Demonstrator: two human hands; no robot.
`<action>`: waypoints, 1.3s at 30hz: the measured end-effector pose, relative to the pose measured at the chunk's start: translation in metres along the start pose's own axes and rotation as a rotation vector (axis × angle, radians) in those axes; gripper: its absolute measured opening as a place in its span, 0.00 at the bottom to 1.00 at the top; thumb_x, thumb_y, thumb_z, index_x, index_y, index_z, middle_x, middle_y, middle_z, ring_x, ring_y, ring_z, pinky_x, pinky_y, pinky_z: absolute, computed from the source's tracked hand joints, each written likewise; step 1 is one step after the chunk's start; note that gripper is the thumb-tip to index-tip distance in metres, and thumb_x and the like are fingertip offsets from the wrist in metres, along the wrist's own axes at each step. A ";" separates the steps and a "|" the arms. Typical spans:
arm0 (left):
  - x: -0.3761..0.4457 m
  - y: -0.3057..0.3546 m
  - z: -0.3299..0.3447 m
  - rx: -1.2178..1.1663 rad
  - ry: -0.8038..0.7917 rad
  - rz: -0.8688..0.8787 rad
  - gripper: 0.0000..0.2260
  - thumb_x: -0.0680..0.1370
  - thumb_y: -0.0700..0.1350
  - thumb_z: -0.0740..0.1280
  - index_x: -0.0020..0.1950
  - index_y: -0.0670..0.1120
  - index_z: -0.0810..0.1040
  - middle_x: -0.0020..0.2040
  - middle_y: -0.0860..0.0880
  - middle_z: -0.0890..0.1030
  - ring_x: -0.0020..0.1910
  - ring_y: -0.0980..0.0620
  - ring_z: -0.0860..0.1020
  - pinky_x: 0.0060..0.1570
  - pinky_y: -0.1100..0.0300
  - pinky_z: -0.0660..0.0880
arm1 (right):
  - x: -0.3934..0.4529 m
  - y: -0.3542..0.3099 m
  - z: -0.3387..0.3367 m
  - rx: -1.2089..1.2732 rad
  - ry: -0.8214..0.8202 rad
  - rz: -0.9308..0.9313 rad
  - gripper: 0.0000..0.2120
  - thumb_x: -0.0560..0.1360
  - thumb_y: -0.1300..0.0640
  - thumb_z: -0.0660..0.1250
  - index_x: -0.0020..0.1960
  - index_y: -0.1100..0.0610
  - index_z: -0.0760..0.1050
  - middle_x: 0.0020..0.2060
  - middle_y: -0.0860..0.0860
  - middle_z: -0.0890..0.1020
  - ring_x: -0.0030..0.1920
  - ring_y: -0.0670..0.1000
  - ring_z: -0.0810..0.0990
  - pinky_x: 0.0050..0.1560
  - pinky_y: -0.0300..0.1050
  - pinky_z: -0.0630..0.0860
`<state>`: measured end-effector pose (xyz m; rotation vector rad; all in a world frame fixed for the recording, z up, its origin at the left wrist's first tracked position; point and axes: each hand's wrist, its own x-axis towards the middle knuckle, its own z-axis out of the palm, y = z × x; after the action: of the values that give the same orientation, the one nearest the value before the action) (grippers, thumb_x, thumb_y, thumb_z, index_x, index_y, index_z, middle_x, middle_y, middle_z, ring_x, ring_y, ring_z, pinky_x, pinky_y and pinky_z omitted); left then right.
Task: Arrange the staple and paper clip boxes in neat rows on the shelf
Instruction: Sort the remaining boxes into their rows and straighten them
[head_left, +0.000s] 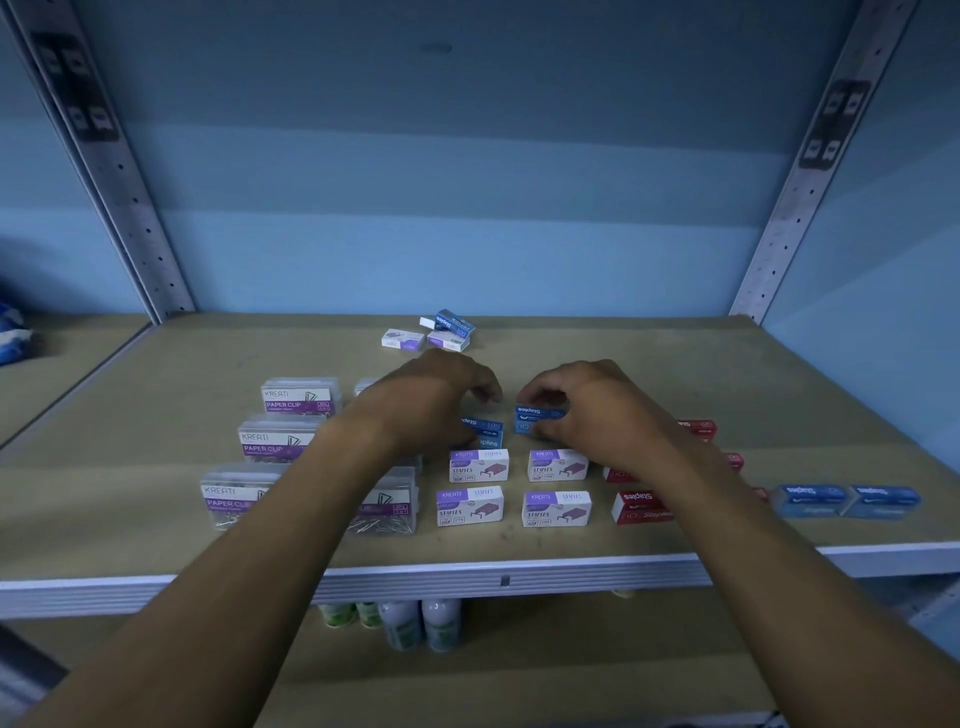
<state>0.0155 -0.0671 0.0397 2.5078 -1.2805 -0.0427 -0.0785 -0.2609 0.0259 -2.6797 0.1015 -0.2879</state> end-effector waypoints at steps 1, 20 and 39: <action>0.000 0.001 -0.001 -0.014 -0.006 0.018 0.19 0.70 0.45 0.76 0.60 0.56 0.79 0.61 0.56 0.78 0.59 0.55 0.75 0.57 0.57 0.75 | 0.000 -0.001 0.000 -0.007 -0.007 0.000 0.14 0.71 0.58 0.75 0.56 0.48 0.84 0.52 0.46 0.84 0.51 0.43 0.81 0.56 0.41 0.79; 0.015 0.010 0.000 0.006 -0.030 0.015 0.13 0.72 0.39 0.73 0.54 0.52 0.84 0.52 0.55 0.81 0.46 0.59 0.76 0.48 0.65 0.74 | 0.006 0.001 -0.007 -0.019 0.015 0.029 0.11 0.73 0.61 0.73 0.53 0.49 0.85 0.48 0.47 0.86 0.47 0.44 0.82 0.52 0.39 0.80; 0.095 0.165 0.024 -0.123 0.172 0.224 0.17 0.69 0.41 0.77 0.57 0.50 0.82 0.47 0.55 0.85 0.38 0.61 0.75 0.53 0.57 0.76 | -0.100 0.137 -0.137 -0.094 0.202 0.250 0.14 0.70 0.65 0.76 0.50 0.50 0.87 0.42 0.42 0.85 0.41 0.33 0.79 0.44 0.20 0.71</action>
<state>-0.0613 -0.2386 0.0780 2.1998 -1.4304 0.1387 -0.2089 -0.4302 0.0685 -2.6845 0.5196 -0.4827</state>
